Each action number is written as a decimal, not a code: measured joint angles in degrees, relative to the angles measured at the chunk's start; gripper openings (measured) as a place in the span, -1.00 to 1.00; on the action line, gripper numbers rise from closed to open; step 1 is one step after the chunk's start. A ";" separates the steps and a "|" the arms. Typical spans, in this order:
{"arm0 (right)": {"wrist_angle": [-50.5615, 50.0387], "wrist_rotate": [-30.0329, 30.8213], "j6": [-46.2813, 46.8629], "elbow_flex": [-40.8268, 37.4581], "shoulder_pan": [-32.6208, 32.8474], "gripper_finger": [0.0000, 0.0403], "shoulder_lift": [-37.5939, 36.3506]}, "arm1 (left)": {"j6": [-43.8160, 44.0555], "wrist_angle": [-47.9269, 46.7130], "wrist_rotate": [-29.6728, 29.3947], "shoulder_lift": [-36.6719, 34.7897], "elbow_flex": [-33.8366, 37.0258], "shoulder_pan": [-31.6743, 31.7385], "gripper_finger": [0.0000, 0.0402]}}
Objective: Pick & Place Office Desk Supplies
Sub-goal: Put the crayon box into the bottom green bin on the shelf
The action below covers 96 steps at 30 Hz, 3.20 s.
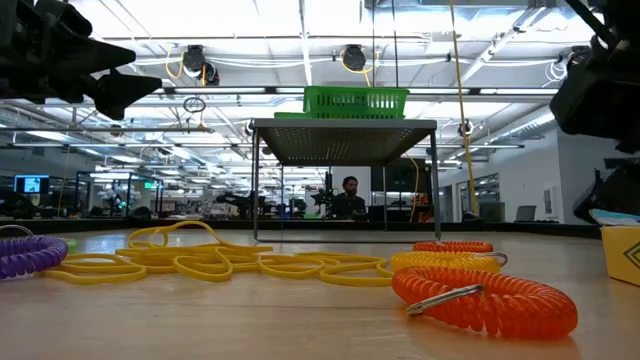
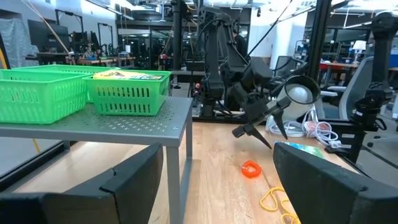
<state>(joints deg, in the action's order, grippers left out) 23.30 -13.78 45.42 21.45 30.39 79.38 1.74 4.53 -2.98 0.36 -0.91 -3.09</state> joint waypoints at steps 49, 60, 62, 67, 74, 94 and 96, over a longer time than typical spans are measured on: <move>31.33 -2.89 -24.24 2.67 -17.48 -1.00 -10.98 | 0.00 -0.02 0.00 0.01 0.00 0.01 0.54; 25.32 -2.86 -38.07 10.68 -30.25 -1.00 -13.03 | 0.00 -0.02 0.00 0.00 0.00 0.00 0.54; 25.39 -2.86 -40.01 12.42 -32.45 -1.00 -13.29 | 0.00 -0.02 0.00 0.00 0.00 0.00 0.54; 25.05 -1.49 -45.74 17.37 -36.33 -1.00 -14.29 | 0.00 -0.02 0.00 0.00 0.02 0.01 0.54; 14.24 12.77 -59.94 20.06 -38.29 -1.00 -16.85 | 0.00 -0.02 0.00 0.00 0.01 0.01 0.54; 8.45 32.20 -73.42 20.10 -38.29 -1.00 -17.13 | 0.00 -0.02 0.00 0.00 0.00 0.02 0.54; 8.27 33.61 -73.87 20.11 -38.29 -1.00 -17.14 | 0.00 -0.02 0.00 0.00 0.00 0.00 0.54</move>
<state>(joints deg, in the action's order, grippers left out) 31.56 19.83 -28.45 41.56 -7.90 62.24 1.74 4.51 -2.98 0.36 -0.91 -3.09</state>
